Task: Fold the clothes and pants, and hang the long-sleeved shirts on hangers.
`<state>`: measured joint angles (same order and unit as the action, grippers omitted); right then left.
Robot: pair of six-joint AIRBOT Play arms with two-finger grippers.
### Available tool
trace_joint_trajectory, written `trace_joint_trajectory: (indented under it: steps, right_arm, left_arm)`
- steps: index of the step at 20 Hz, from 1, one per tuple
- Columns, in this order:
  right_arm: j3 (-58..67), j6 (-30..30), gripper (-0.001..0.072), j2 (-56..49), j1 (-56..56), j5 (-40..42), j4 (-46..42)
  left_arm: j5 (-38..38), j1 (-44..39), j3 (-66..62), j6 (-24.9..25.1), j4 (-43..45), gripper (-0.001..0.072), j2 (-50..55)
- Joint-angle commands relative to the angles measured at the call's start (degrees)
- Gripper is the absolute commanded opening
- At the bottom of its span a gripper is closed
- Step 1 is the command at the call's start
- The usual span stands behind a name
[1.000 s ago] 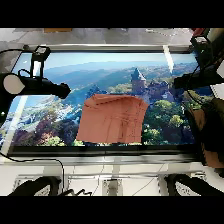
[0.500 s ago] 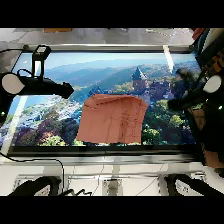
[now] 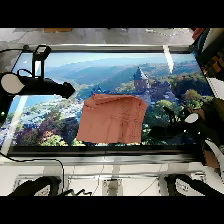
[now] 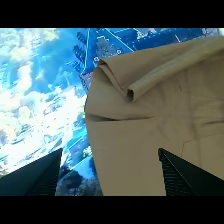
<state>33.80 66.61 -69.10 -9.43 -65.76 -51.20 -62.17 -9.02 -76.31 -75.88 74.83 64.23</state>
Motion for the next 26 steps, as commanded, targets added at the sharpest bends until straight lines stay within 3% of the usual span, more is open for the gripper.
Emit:
trace_joint_trajectory:
  steps: [1, 2, 6, 14, 19, 25, 26]
  right_arm:
    - [-3.6, 1.1, 0.0515, -3.3, -0.2, 3.7, 6.5]
    - [-3.6, 0.8, 0.0515, -5.2, -0.2, 4.0, 8.5]
    - [-3.6, -2.9, 0.0514, -11.1, -0.2, 2.2, 13.7]
    - [-3.5, -10.4, 0.0492, -12.7, -0.2, 0.9, 14.1]
    - [-3.4, -10.6, 0.0464, -12.7, 1.2, 0.9, 14.2]
    - [0.8, -9.1, 0.0432, -12.7, 6.0, 0.7, 13.8]
    - [1.1, -9.1, 0.0356, -12.7, 6.0, 0.9, 13.8]
  left_arm:
    - [0.4, 0.3, 0.1, 0.0, 1.7, 0.0645, 0.0]
    - [0.4, 0.6, 0.1, 0.0, 2.1, 0.0587, 0.0]
    - [-0.3, 4.4, 0.1, 0.0, 3.3, 0.0541, 0.3]
    - [-13.6, 18.9, 4.7, 1.6, 2.0, 0.0541, 7.2]
    - [-13.1, 20.5, 16.2, 6.5, -7.6, 0.0541, 11.1]
    - [-6.5, 20.5, 31.0, 10.8, -16.8, 0.0543, 11.2]
    - [-5.9, 20.5, 32.7, 10.8, -17.2, 0.0542, 11.2]
